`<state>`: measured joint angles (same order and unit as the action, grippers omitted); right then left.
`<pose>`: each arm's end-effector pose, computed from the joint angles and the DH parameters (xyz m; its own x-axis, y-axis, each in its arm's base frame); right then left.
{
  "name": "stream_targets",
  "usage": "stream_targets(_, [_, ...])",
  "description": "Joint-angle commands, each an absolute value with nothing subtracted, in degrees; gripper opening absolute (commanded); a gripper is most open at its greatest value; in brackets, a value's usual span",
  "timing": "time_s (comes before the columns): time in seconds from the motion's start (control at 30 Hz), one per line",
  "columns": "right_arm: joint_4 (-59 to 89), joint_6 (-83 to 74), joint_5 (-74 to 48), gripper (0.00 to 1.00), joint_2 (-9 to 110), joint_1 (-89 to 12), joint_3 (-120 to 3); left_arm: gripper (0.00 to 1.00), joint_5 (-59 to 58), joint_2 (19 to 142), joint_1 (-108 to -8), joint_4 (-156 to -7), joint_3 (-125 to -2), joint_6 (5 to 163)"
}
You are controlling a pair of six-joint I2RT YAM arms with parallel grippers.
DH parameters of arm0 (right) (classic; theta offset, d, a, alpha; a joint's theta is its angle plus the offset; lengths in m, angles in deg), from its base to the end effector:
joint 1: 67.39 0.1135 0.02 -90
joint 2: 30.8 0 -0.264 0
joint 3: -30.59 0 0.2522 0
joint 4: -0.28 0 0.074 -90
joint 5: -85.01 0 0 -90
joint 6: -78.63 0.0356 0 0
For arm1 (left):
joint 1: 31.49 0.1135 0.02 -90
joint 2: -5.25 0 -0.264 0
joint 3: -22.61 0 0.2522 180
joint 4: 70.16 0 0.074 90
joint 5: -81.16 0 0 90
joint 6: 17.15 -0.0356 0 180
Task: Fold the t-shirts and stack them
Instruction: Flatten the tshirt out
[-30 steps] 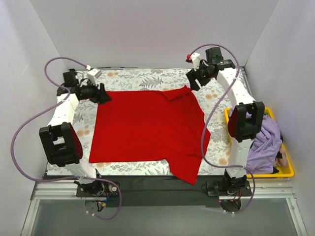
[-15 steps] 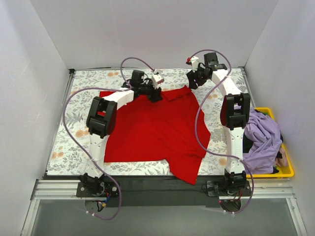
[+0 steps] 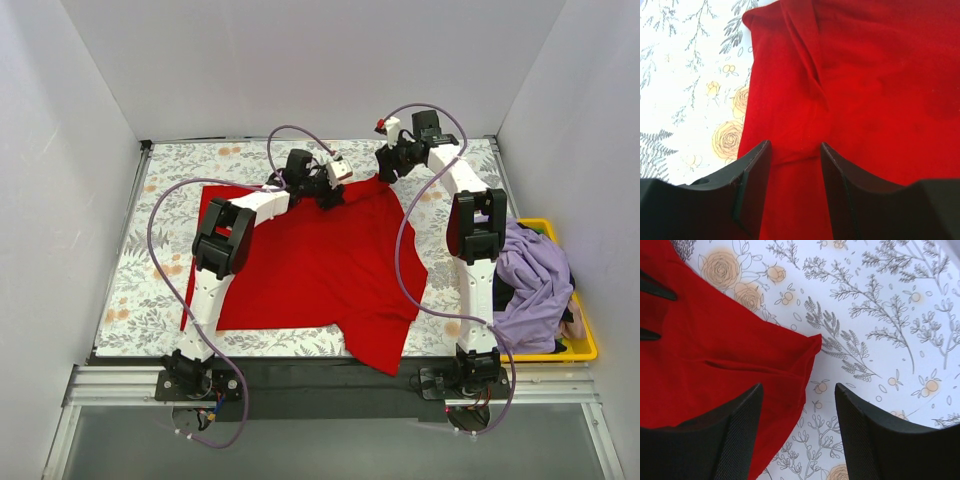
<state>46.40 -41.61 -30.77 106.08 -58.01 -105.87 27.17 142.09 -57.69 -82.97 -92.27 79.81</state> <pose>0.5281 0.1029 0.2151 -0.3961 -0.5251 -0.7532 -0.7425 0.6658 -0.0737 0.4671 -0.2532 0.1411 -0.6037 0.1878 -0.7748 0.7226 0.5393 -0.4324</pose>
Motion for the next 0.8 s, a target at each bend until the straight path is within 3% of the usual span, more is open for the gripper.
stream_targets(0.0, [44.98,-42.30,-33.02,0.67,105.43,-57.99,-104.29,0.43,27.55,138.94,-58.91,-79.61,-91.35,78.12])
stream_targets(0.13, [45.07,-42.31,-31.63,0.75,106.39,-57.99,-104.11,0.41,27.81,139.72,-59.62,-79.35,-91.61,78.21])
stream_targets(0.27, [45.07,-42.66,-31.26,0.74,106.75,-57.99,-103.76,0.41,27.99,139.99,-60.06,-79.43,-91.61,78.21])
stream_targets(0.33, [45.15,-42.75,-31.79,0.71,106.66,-57.99,-103.32,0.41,27.72,140.43,-60.41,-79.35,-91.70,78.12])
stream_targets(0.43, [45.24,-42.92,-31.79,0.58,106.75,-57.81,-103.32,0.36,27.46,140.78,-60.67,-79.61,-91.79,77.95])
stream_targets(0.73, [45.95,-45.38,-31.97,0.37,105.79,-56.94,-101.91,0.31,27.11,142.54,-60.85,-81.45,-93.72,77.69])
stream_targets(0.77, [45.95,-45.47,-31.88,0.30,105.70,-56.76,-102.09,0.31,26.67,142.80,-60.94,-81.89,-94.33,77.25])
